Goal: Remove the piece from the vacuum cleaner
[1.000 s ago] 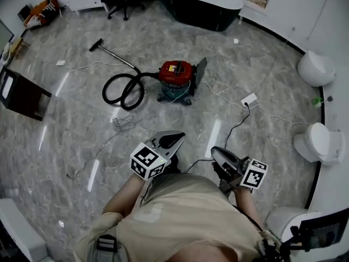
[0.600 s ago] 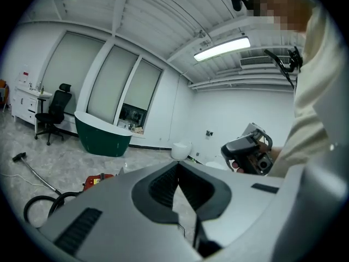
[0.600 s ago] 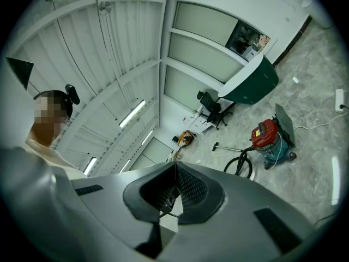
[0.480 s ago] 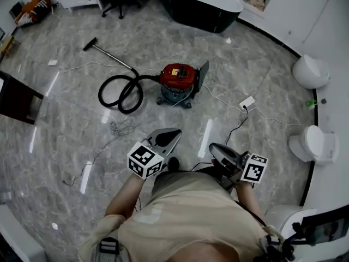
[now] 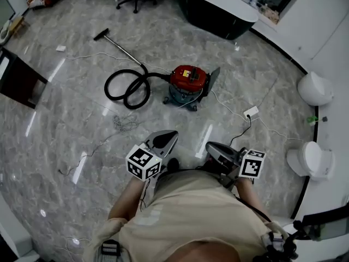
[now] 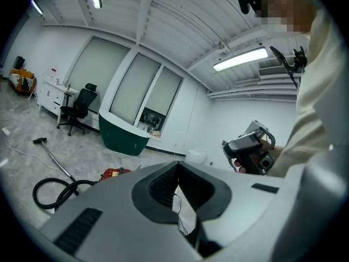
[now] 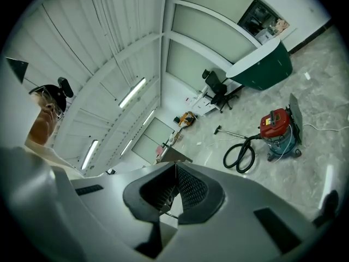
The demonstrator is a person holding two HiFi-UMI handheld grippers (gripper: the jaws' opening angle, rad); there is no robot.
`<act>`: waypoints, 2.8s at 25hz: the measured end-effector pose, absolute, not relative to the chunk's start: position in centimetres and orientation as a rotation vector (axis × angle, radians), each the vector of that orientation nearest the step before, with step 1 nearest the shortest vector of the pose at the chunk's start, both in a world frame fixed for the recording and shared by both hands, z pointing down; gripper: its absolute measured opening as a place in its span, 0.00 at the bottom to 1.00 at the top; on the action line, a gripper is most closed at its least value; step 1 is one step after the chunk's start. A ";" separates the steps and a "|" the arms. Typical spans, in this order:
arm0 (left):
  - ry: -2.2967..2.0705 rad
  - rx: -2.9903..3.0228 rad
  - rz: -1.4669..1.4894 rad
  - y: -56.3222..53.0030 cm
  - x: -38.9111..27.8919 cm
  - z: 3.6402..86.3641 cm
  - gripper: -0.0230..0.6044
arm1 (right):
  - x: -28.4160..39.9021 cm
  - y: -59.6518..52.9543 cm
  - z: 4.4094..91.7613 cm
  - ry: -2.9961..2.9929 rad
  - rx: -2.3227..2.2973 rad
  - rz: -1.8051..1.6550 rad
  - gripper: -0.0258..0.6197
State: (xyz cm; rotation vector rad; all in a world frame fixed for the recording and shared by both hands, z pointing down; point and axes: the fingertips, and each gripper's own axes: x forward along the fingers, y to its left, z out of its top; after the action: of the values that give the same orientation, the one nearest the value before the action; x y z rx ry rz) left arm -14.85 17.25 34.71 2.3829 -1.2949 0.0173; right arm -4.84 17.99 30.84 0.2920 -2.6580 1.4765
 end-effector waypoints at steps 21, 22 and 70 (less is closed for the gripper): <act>-1.224 2.413 0.277 10.5 -10.0 35.1 0.04 | 1.4 9.7 33.5 -2.618 0.487 1.787 0.04; -1.220 2.417 0.285 9.8 -9.4 34.9 0.04 | 2.2 9.1 34.0 -2.610 0.503 1.800 0.04; -1.203 2.468 0.513 -13.1 -9.1 36.2 0.04 | 0.8 -12.9 38.1 -2.449 0.493 1.679 0.04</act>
State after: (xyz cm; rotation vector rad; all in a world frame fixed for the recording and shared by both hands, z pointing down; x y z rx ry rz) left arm -9.06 -13.14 36.19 2.4681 -1.2029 0.5125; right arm 0.84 -12.88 38.13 0.4929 -2.4492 1.6791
